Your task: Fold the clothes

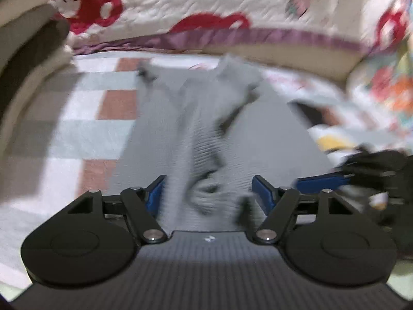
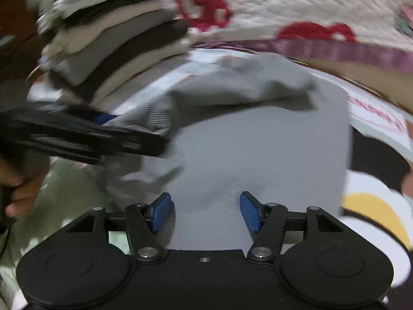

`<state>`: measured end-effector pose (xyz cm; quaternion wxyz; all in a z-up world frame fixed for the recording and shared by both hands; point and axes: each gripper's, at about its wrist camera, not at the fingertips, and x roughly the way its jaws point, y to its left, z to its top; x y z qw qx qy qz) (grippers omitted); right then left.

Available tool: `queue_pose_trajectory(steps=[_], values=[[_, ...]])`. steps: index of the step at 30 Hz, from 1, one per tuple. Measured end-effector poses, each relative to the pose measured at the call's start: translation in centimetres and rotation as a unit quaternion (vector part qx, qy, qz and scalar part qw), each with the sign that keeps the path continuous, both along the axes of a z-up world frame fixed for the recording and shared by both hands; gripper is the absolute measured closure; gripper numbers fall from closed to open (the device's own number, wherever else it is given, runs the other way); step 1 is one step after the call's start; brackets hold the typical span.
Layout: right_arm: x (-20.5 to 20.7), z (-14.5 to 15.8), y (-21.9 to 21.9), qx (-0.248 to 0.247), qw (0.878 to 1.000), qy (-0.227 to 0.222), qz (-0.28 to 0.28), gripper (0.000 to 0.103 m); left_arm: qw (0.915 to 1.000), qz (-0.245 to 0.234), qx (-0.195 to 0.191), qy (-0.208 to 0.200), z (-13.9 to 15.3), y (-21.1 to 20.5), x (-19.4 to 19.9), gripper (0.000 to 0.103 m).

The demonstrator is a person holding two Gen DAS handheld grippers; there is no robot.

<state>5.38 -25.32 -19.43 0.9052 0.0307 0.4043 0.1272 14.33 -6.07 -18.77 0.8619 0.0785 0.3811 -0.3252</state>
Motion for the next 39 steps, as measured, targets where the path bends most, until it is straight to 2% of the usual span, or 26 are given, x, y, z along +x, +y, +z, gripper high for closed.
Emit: queue_pose_trajectory(steps=[1, 3, 5, 7, 10, 12, 15, 17, 20, 23, 26, 28, 30, 32, 33, 36, 39], values=[[0.1, 0.0, 0.5, -0.001, 1.000, -0.002, 0.010, 0.038, 0.9999, 0.013, 0.002, -0.011, 0.1, 0.6, 0.0, 0.070], [0.0, 0.1, 0.8, 0.009, 1.000, -0.001, 0.011, 0.038, 0.9985, 0.050, -0.017, -0.011, 0.6, 2.2, 0.3, 0.070], [-0.4, 0.1, 0.6, 0.017, 1.000, 0.000, 0.008, 0.038, 0.9957, 0.089, -0.024, -0.011, 0.9, 4.0, 0.7, 0.057], [-1.0, 0.0, 0.2, 0.024, 1.000, 0.001, 0.006, 0.038, 0.9942, 0.104, -0.030, -0.005, 0.8, 5.3, 1.0, 0.057], [-1.6, -0.2, -0.2, 0.031, 1.000, -0.001, 0.003, 0.037, 0.9939, 0.094, -0.050, 0.029, 0.9, 6.5, 1.5, 0.058], [-1.7, -0.1, 0.1, 0.026, 1.000, 0.000, 0.005, 0.037, 0.9933, 0.074, -0.076, 0.045, 1.4, 6.8, 1.5, 0.056], [-1.3, 0.0, 0.6, 0.012, 1.000, 0.004, 0.015, 0.037, 0.9928, 0.017, -0.110, 0.045, 3.2, 5.9, 1.3, 0.043], [-0.9, 0.1, 0.7, 0.007, 1.000, 0.006, 0.025, 0.036, 0.9946, -0.024, -0.098, 0.022, 4.5, 4.3, 1.1, 0.037], [-0.2, 0.5, 0.2, -0.002, 1.000, 0.007, 0.022, 0.036, 0.9957, -0.076, -0.049, -0.018, 5.5, 0.6, 2.1, 0.034], [0.2, 0.5, -1.2, 0.001, 1.000, 0.011, -0.005, 0.036, 0.9968, -0.075, -0.024, 0.013, 5.3, -3.5, 5.0, 0.037], [0.4, 0.3, -2.6, 0.008, 0.999, 0.018, -0.030, 0.036, 0.9953, -0.096, -0.014, -0.009, 4.8, -7.1, 6.0, 0.035], [-0.1, 0.2, -2.8, 0.003, 1.000, 0.015, -0.020, 0.036, 0.9942, -0.103, 0.016, -0.027, 3.9, -9.5, 7.0, 0.034], [-0.7, 0.2, -2.9, -0.004, 1.000, 0.011, -0.006, 0.036, 0.9914, -0.113, 0.051, -0.041, 2.7, -11.4, 8.1, 0.038], [-1.1, 0.1, -2.7, -0.009, 1.000, 0.004, 0.004, 0.034, 0.9880, -0.125, 0.078, -0.045, 2.1, -12.3, 9.3, 0.093], [-1.3, 0.0, -2.7, -0.010, 1.000, 0.001, 0.007, 0.034, 0.9882, -0.122, 0.080, -0.047, 2.4, -12.2, 9.9, 0.093], [-1.1, 0.1, -3.0, -0.001, 1.000, 0.002, 0.003, 0.033, 0.9959, -0.070, 0.018, -0.053, 4.8, -9.3, 12.1, 0.094], [-0.8, 0.2, -3.4, 0.015, 1.000, 0.006, -0.014, 0.033, 0.9988, 0.008, -0.034, -0.034, 5.1, -5.3, 14.3, 0.096]])
